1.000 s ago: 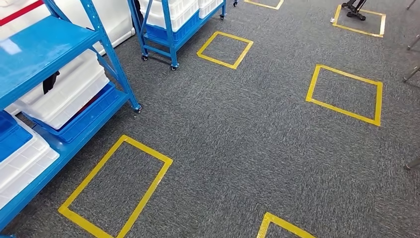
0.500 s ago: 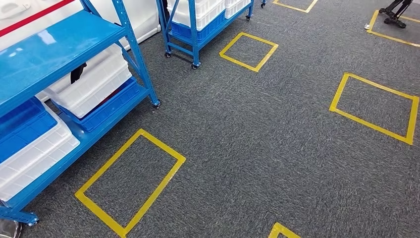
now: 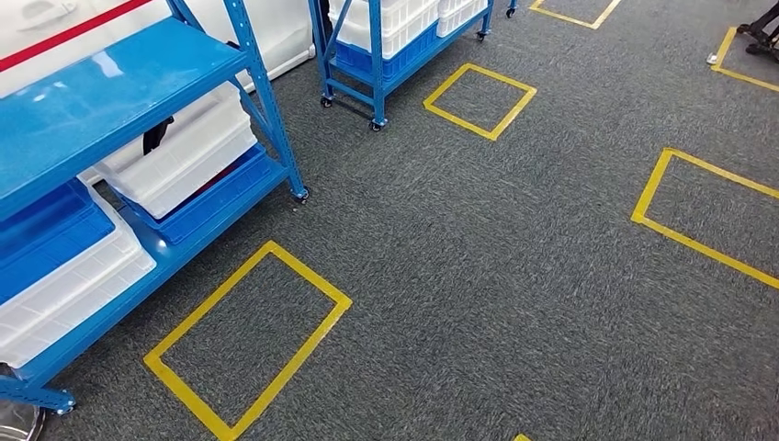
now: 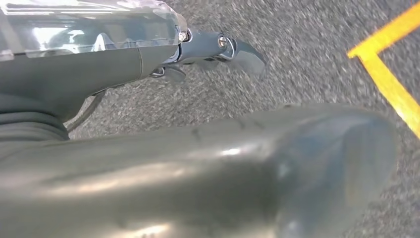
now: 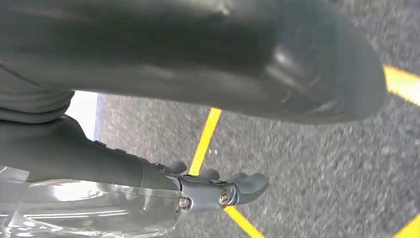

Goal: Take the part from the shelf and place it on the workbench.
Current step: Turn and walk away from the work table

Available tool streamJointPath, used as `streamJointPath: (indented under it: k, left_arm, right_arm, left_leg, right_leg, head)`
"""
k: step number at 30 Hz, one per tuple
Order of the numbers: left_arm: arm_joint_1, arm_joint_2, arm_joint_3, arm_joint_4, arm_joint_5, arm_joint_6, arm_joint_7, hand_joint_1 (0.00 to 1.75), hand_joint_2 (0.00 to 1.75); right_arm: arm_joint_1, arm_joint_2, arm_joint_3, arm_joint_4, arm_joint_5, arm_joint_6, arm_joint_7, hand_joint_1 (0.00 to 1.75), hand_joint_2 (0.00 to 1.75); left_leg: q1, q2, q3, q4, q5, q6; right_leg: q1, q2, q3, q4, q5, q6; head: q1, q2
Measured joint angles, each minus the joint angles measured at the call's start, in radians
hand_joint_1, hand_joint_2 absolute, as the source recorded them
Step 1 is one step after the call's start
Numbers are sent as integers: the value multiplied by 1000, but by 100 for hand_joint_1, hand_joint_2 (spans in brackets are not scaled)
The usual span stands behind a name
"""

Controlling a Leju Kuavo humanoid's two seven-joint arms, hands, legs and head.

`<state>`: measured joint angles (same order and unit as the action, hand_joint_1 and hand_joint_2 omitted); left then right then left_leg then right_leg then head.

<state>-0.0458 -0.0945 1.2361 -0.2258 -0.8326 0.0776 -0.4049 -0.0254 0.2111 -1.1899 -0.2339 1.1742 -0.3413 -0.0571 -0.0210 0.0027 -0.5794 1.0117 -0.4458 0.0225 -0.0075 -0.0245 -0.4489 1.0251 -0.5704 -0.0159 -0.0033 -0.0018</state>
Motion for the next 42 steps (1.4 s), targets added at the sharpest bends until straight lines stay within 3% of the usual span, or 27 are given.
streamJointPath:
  k: [2, 3, 6, 7, 8, 10, 11, 13, 15, 17, 19, 21, 22, 23, 24, 26, 27, 29, 31, 33, 35, 37, 38, 39, 41, 42]
  left_arm:
    - [2, 0, 0, 0, -2, 0, 0, 0, 0]
    - [1, 0, 0, 0, -3, 1, 0, 0, 0]
    - [-4, -1, 0, 0, -8, 4, -1, 0, 0]
    - [-4, -2, 0, 0, -10, 5, -1, 0, 0]
    - [-3, -2, 0, 0, -12, 5, -1, 0, 0]
    - [-1, -4, 0, 0, -14, 4, -1, 0, 0]
    - [-1, -5, 0, 0, -13, 3, -1, 0, 0]
    - [-4, -5, 0, 0, -12, 2, -1, 0, 0]
    - [-6, -4, 0, 0, -11, 2, -1, 0, 0]
    - [-6, -4, 0, 0, -11, 2, -1, 0, 0]
    - [-7, -5, 0, 0, -10, -1, -1, 0, 0]
    - [-6, -6, 1, 0, -8, -3, -1, 0, 0]
    - [-5, -6, 1, 0, -8, -3, -1, 0, 0]
    - [-3, -6, 1, 0, -8, -3, -1, 0, 0]
    - [-2, -6, 2, 0, -9, -2, -1, 0, 0]
    - [-2, -5, 2, 0, -11, 0, -1, 0, 0]
    - [-4, -4, 2, 0, -13, 2, -1, 0, 0]
    - [-9, -4, 2, 0, -15, 5, -3, 0, 0]
    - [-7, -4, 2, 0, -15, 8, -4, 0, 0]
    - [-5, -5, 3, 0, -17, 11, -4, 0, 0]
    - [-9, -6, 3, 0, -18, 14, -4, 0, 0]
    - [-11, -6, 3, 0, -19, 15, -3, 0, 0]
    - [-10, -6, 3, 0, -19, 15, -3, 0, 0]
    - [-9, -7, 3, 0, -20, 15, -3, 0, 0]
    - [-7, -10, 3, 0, -21, 15, -3, 0, 0]
    - [-8, -11, 3, 0, -21, 15, -3, 0, 0]
  right_arm:
    - [-1, 1, 0, 0, 0, 0, -1, 0, 0]
    - [-2, 1, -1, 0, 0, 0, -2, 0, 0]
    - [-3, 0, -3, 0, -1, 2, -6, 0, 0]
    - [-2, -1, -4, 0, 0, 2, -5, 0, 0]
    - [-1, -2, -5, 0, 2, 3, -3, 0, 0]
    - [2, -3, -7, 0, 8, 4, 2, 0, 0]
    - [4, -4, -7, 0, 12, 5, 3, 0, 0]
    - [5, -5, -7, 0, 17, 7, 4, 0, 0]
    - [3, -5, -7, 0, 19, 8, 5, 0, 0]
    - [4, -5, -7, 0, 19, 8, 5, 0, 0]
    - [3, -5, -7, 0, 21, 8, 5, 0, 0]
    - [3, -5, -7, 0, 28, 8, 8, 0, 0]
    - [4, -5, -7, 0, 31, 8, 10, 0, 0]
    - [4, -5, -7, 0, 34, 8, 12, 0, 0]
    - [4, -5, -7, 0, 36, 8, 14, 0, 0]
    - [4, -5, -7, 1, 40, 8, 17, 0, 0]
    - [4, -5, -7, 1, 43, 8, 20, 0, 0]
    - [4, -4, -7, 1, 48, 8, 24, 0, 0]
    - [1, -4, -7, 1, 52, 9, 29, 0, 0]
    - [-2, -5, -7, 1, 54, 9, 33, 0, 0]
    - [-1, -5, -6, 1, 55, 11, 35, 0, 0]
    - [0, -5, -6, 1, 57, 13, 36, 0, 0]
    - [1, -6, -6, 1, 58, 14, 36, 0, 0]
    - [1, -7, -6, 1, 60, 15, 37, 0, 0]
    - [2, -8, -6, 1, 63, 15, 37, 0, 0]
    - [3, -9, -6, 1, 64, 15, 37, 0, 0]
  left_leg:
    - [5, -4, 32, -26, 0, 7]
    - [8, -4, 44, -35, 0, 9]
    - [12, -10, 59, -38, -13, 11]
    - [14, -13, 65, -38, -20, 9]
    - [18, -16, 74, -37, -27, 4]
    - [26, -21, 92, -33, -44, -10]
    - [29, -24, 97, -27, -52, -18]
    - [30, -26, 97, -17, -65, -33]
    - [30, -26, 96, -11, -71, -44]
    - [31, -21, 87, 17, -88, -51]
    - [32, -14, 34, 119, -137, -56]
    - [32, -11, -42, 248, -187, -57]
    - [32, -11, -67, 282, -193, -54]
    - [31, -10, -75, 281, -180, -50]
    - [28, -9, -66, 246, -149, -44]
    - [16, 19, -20, 123, -68, -25]
    - [8, 38, -2, 72, -52, -17]
    - [-3, 63, 9, 29, -45, -7]
    - [-1, 47, 14, 14, -30, -3]
    - [7, 28, 26, -5, -14, 2]
    - [11, 8, 29, -13, -7, 7]
    - [11, -15, 27, -13, -6, 8]
    - [12, -27, 27, -12, -7, 8]
    - [13, -40, 28, -10, -7, 6]
    - [17, -66, 27, -1, -13, -2]
    - [17, -77, 24, 6, -16, -8]
  right_leg:
    - [-3, 9, -13, 49, 0, 8]
    - [-4, 15, -38, 94, -14, 10]
    - [-12, 22, -153, 242, -85, 24]
    - [-16, 22, -177, 253, -83, 30]
    - [-19, 22, -183, 231, -54, 35]
    - [-24, 25, -158, 121, 44, 46]
    - [-23, 26, -146, 70, 68, 45]
    - [-19, 29, -141, 29, 84, 29]
    - [-15, 27, -144, 29, 88, 8]
    - [-15, 24, -137, 26, 86, -4]
    - [-13, 17, -131, 22, 81, -14]
    - [-7, 7, -126, 22, 75, -22]
    - [-3, 2, -122, 22, 72, -25]
    - [1, -4, -117, 23, 68, -27]
    - [4, -10, -111, 23, 65, -28]
    - [8, -25, -96, 23, 57, -28]
    - [11, -33, -92, 23, 53, -26]
    - [14, -51, -90, 24, 47, -18]
    - [15, -64, -83, 23, 40, -7]
    - [10, -33, -90, 53, 17, 5]
    - [4, 11, -140, 152, -38, 15]
    - [-1, 20, -198, 256, -75, 23]
    - [-4, 21, -209, 269, -66, 26]
    - [-7, 22, -203, 246, -38, 29]
    - [-15, 48, -152, 130, 34, 32]
    - [-17, 65, -130, 77, 56, 31]
  head:
    - [1, 0]
    - [1, 0]
    - [2, 0]
    - [2, 0]
    - [2, 0]
    - [3, 0]
    - [4, 0]
    - [6, 0]
    - [5, 0]
    - [3, 0]
    - [1, 0]
    - [1, 0]
    - [1, 0]
    - [1, 0]
    - [1, 0]
    - [2, 0]
    - [1, 0]
    - [-1, 0]
    - [-3, 0]
    - [-3, 0]
    - [-2, 0]
    - [-2, 0]
    - [-2, 0]
    - [-2, 0]
    - [-2, 0]
    - [-2, 0]
